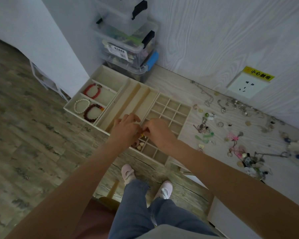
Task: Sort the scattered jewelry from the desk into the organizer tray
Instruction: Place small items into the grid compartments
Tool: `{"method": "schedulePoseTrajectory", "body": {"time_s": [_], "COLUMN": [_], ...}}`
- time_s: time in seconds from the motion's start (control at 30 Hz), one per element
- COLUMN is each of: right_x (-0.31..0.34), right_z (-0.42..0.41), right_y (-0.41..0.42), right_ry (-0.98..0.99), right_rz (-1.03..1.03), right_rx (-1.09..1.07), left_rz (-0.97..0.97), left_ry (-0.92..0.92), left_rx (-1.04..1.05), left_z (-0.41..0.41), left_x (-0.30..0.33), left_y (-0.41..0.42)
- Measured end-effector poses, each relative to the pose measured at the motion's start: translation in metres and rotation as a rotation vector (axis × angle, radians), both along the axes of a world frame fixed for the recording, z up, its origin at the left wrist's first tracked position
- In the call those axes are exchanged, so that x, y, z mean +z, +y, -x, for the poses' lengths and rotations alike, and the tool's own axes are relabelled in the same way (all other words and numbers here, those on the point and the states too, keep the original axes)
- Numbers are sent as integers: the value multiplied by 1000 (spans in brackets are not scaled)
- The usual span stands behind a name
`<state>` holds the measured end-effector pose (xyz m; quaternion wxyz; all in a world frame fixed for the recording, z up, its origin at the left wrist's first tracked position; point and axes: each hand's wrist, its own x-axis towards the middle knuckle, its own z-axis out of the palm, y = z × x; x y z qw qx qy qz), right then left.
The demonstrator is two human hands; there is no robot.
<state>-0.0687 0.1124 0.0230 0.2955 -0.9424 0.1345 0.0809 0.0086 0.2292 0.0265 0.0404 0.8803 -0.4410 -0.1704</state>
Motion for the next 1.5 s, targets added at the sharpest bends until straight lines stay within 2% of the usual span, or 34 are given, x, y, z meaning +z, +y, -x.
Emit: {"method": "schedulePoseTrajectory", "body": {"time_s": [0.17,0.47,0.8,1.0,1.23,1.5], "right_x": [1,2,-2,-1,-3,-1], "right_z": [-1,1,7,4,6,1], "right_y": [-2,-2,1,0,4,-4], "right_ry": [43,28,51,79,85,91], "right_rz": [11,-45,207,113,199,53], "right_rx": [72,-46,56,84,61,21], "left_rz": [-9,23,-38,-46,-35,-71], "left_ry": [22,79,11,22,20,65], "left_rx": [8,20,-32,18,90,167], "left_z": [-2,-6,2,6,12,11], "left_x": [-1,2,9,9,9,12], "left_y": [0,2,-3,-3,-5,-9]}}
